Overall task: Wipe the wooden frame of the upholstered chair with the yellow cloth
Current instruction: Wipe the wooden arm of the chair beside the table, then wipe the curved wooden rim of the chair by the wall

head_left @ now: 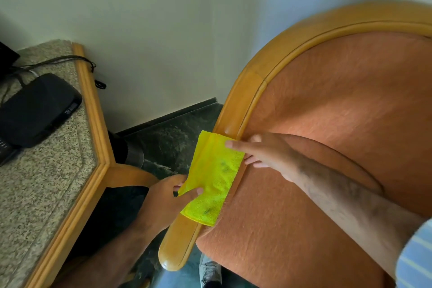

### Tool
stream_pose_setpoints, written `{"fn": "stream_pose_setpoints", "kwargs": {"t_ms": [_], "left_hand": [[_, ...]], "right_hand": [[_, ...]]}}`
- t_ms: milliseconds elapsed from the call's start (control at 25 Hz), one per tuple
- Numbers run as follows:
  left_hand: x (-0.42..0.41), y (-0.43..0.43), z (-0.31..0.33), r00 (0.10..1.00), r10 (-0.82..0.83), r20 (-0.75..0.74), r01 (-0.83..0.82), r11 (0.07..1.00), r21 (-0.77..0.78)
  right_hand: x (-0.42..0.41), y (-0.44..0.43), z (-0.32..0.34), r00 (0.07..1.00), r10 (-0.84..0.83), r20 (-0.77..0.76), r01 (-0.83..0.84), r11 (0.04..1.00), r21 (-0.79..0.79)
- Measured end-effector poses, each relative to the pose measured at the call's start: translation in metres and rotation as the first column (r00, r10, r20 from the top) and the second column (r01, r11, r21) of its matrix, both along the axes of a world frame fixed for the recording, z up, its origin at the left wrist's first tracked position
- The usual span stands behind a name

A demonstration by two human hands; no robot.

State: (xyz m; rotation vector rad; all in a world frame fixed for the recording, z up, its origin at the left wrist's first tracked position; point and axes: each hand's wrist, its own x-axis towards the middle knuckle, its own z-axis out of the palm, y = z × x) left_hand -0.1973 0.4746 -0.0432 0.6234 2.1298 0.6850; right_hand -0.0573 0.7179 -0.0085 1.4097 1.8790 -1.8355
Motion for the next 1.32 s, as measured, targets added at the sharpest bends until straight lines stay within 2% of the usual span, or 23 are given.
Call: {"fn": "stream_pose_setpoints", "kwargs": {"t_ms": [80, 200, 320, 480, 840, 1040, 1200, 1320], "left_hand": [[0.001, 0.004, 0.003, 0.999, 0.037, -0.024, -0.036, 0.999, 0.029], [0.003, 0.012, 0.01, 0.997, 0.071, -0.008, -0.071, 0.997, 0.006], [0.014, 0.018, 0.023, 0.992, 0.082, 0.1, -0.084, 0.996, 0.017], [0.047, 0.048, 0.048, 0.983, -0.014, 0.184, -0.007, 0.994, 0.109], [0.213, 0.149, 0.067, 0.907, -0.343, 0.246, 0.277, 0.923, 0.267], [0.314, 0.166, 0.061, 0.804, -0.529, 0.272, 0.443, 0.837, 0.321], [0.402, 0.174, 0.048, 0.769, -0.576, 0.277, 0.506, 0.813, 0.287], [0.46, 0.169, 0.028, 0.779, -0.546, 0.307, 0.483, 0.836, 0.26]], "right_hand": [[-0.004, -0.003, 0.0, 1.0, -0.013, -0.018, 0.011, 0.993, -0.12], [-0.004, 0.0, 0.001, 0.999, -0.01, -0.047, 0.005, 0.996, -0.088], [0.012, 0.006, 0.015, 0.994, -0.055, -0.093, 0.049, 0.996, -0.072], [0.062, 0.028, 0.041, 0.969, -0.166, -0.18, 0.164, 0.986, -0.026], [0.279, 0.073, 0.099, 0.907, -0.384, -0.176, 0.409, 0.901, 0.146], [0.406, 0.054, 0.112, 0.848, -0.516, -0.119, 0.529, 0.831, 0.171], [0.481, 0.039, 0.102, 0.722, -0.687, -0.089, 0.678, 0.675, 0.291], [0.52, 0.033, 0.085, 0.699, -0.715, -0.012, 0.651, 0.63, 0.423]]}}
